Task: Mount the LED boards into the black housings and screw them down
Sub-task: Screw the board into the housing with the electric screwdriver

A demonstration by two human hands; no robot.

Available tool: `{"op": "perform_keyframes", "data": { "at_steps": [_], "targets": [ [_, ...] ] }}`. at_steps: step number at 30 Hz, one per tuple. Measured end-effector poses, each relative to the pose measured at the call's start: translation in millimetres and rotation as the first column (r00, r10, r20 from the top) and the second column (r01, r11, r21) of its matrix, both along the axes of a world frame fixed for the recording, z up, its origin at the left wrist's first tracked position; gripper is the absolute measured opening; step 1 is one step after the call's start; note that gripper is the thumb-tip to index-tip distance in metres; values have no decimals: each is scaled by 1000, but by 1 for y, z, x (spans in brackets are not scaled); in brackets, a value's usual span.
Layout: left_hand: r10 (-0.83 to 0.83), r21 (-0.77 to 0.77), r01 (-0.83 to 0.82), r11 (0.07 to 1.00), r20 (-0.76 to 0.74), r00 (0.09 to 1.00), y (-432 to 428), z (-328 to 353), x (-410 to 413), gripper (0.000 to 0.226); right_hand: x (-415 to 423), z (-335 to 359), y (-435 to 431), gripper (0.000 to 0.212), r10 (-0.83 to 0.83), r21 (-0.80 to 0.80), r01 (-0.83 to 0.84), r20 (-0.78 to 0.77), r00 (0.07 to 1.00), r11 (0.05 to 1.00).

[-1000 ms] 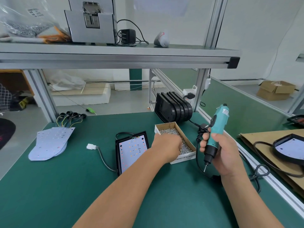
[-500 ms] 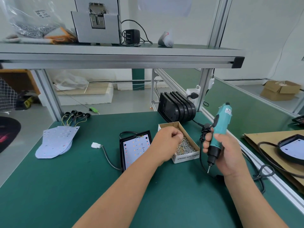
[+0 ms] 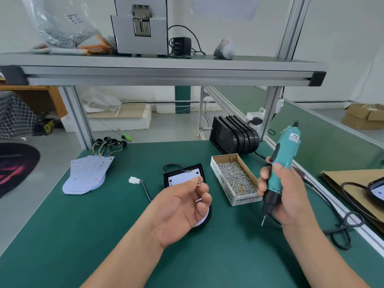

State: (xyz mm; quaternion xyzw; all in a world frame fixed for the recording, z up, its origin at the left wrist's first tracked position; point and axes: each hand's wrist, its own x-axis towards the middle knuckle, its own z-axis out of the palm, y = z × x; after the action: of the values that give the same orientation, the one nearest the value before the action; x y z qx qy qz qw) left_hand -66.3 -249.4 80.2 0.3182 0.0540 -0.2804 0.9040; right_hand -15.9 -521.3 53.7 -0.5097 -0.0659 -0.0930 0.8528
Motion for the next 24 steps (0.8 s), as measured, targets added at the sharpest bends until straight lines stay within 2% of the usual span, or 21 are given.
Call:
{"op": "perform_keyframes", "data": {
  "at_steps": [5,9,12,18,24],
  "targets": [
    [54,105,-54,993,0,999,25,-8,3,14,0,22,44,17,75,114,-87,111,991,990],
    [43,278,-74,958,116,992,39,-18,5,8,8,40,84,26,175,306,-207,128,976,929],
    [18,330,-82,940,191,981,45,-25,4,8,16,41,105,24,200,397,-229,114,973,889],
    [-34,469,-117,876,303,952,46,-32,3,10,18,29,120,7,202,461,-238,127,971,855],
    [-83,556,-132,820,345,935,44,-36,2,9,15,27,112,9,128,476,-152,82,988,866]
  ]
}}
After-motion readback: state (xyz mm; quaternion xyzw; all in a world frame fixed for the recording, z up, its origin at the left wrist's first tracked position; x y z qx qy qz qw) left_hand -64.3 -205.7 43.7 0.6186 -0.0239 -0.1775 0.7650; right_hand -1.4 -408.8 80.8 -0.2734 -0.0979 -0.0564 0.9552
